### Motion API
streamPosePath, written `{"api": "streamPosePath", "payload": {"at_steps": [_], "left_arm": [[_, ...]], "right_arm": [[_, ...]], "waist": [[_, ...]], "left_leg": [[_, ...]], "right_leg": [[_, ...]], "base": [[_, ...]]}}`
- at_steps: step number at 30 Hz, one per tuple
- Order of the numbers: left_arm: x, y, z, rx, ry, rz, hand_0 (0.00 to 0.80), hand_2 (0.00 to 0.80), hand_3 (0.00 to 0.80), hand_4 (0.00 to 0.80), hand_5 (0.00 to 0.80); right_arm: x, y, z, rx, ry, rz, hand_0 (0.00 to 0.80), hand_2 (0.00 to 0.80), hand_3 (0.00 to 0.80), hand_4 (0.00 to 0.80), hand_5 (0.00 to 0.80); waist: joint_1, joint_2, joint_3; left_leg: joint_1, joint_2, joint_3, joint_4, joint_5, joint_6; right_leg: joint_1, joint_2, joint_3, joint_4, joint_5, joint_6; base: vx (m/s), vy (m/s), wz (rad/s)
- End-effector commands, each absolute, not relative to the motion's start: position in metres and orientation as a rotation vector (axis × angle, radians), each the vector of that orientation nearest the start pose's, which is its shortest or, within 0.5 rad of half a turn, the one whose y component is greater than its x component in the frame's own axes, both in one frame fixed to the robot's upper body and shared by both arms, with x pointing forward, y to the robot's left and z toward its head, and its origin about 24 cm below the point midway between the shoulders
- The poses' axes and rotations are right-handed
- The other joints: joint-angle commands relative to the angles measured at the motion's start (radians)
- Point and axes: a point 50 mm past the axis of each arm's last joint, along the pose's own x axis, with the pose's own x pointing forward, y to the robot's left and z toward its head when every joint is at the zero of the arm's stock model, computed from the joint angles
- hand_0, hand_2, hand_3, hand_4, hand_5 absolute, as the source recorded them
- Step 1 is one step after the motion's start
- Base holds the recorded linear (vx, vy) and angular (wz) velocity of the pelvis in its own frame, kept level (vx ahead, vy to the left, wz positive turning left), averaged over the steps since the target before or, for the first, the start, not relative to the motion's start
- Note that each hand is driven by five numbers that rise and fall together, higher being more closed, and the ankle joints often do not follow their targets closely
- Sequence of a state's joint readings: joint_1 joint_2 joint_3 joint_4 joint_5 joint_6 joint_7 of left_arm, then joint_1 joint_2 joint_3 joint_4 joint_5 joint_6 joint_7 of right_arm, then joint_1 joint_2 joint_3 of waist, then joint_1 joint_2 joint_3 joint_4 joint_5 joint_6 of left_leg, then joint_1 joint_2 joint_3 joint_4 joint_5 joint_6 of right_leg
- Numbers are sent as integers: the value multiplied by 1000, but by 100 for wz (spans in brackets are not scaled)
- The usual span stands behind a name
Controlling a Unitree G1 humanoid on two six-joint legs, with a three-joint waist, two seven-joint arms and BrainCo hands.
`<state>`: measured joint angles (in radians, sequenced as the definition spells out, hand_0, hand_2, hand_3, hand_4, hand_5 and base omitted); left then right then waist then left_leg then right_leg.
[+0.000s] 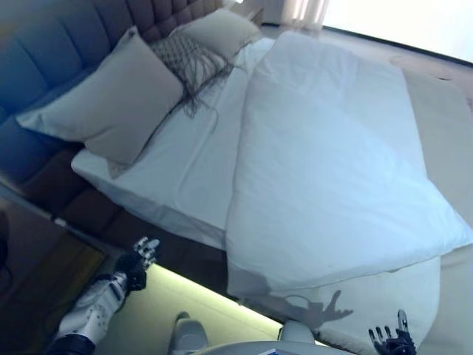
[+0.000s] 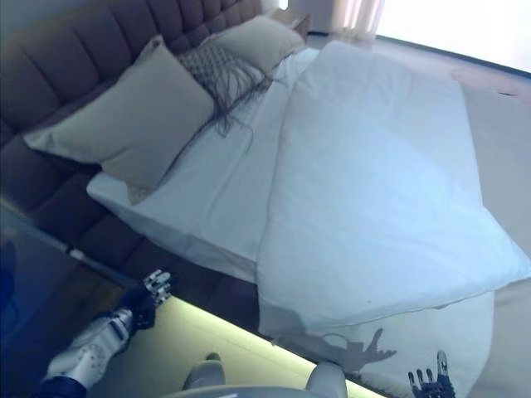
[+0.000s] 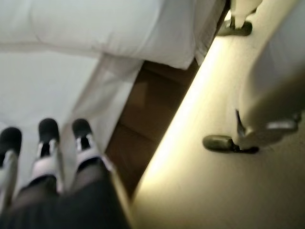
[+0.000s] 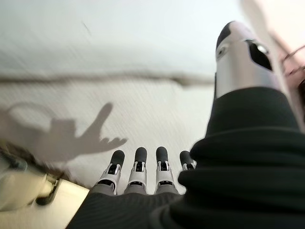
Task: Make the bed neatly
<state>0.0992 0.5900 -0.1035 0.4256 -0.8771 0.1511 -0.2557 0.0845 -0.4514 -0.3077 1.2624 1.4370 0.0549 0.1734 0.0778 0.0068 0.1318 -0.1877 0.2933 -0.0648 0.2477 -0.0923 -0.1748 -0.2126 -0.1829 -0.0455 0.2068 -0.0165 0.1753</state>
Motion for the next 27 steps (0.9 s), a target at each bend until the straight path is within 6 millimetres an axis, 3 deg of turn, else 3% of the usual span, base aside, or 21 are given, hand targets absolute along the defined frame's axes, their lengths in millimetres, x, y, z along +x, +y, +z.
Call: {"api": "streamPosePath", "payload": {"at_steps": [1, 2, 4, 7, 13, 18, 24, 27], "left_arm": [[215, 276, -14, -330, 453, -82, 0, 0, 0, 0, 0], [226, 269, -7, -340, 406, -121, 0, 0, 0, 0, 0], [250, 258, 3, -346, 338, -140, 0, 0, 0, 0, 0], [271, 250, 12, -372, 283, -127, 0, 0, 0, 0, 0], [277, 247, 31, -351, 225, -132, 0, 0, 0, 0, 0], [276, 253, 34, -328, 219, -125, 0, 0, 0, 0, 0], [273, 253, 40, -313, 190, -153, 0, 0, 0, 0, 0], [273, 258, 44, -315, 175, -135, 0, 0, 0, 0, 0]], "right_arm": [[52, -365, -110, 1093, 407, -1167, 0, 0, 0, 0, 0], [66, -376, -101, 1101, 318, -1160, 0, 0, 0, 0, 0], [107, -392, -79, 1112, 180, -1119, 0, 0, 0, 0, 0], [138, -403, -59, 1173, 71, -1083, 0, 0, 0, 0, 0], [146, -422, -39, 1248, -7, -1117, 0, 0, 0, 0, 0], [146, -448, -12, 1130, -4, -1160, 0, 0, 0, 0, 0], [142, -466, 11, 1121, -62, -1139, 0, 0, 0, 0, 0], [144, -472, 21, 1114, -96, -1122, 0, 0, 0, 0, 0]], "waist": [[25, -21, 20], [32, -4, 50], [29, 21, 110], [28, 31, 162], [44, 30, 176], [42, 31, 172], [32, 50, 175], [30, 50, 182]], "left_leg": [[-117, 9, -78, 33, 103, -16], [-157, -20, -91, -20, 146, -11], [-243, -72, -108, -25, 158, 12], [-353, -90, -101, 29, 167, -8], [-460, -121, -90, 71, 154, -12], [-524, -124, -68, 92, 143, -7], [-577, -128, -49, 143, 117, 2], [-611, -128, -71, 225, 78, -2]], "right_leg": [[45, -107, -50, -75, 97, 85], [23, -112, -66, -77, 94, 75], [-86, -133, -69, -38, 90, 63], [-202, -178, -75, 12, 110, 73], [-320, -216, -92, -5, 162, 85], [-414, -222, -81, 12, 172, 86], [-504, -217, -58, 87, 143, 83], [-554, -217, -35, 194, 98, 70]], "base": [[-169, 84, 5], [-449, 195, 19], [-466, 184, 28], [-187, 62, 10], [-56, -23, -3], [-56, -54, -8], [-39, -20, 4], [-29, -1, 8]]}}
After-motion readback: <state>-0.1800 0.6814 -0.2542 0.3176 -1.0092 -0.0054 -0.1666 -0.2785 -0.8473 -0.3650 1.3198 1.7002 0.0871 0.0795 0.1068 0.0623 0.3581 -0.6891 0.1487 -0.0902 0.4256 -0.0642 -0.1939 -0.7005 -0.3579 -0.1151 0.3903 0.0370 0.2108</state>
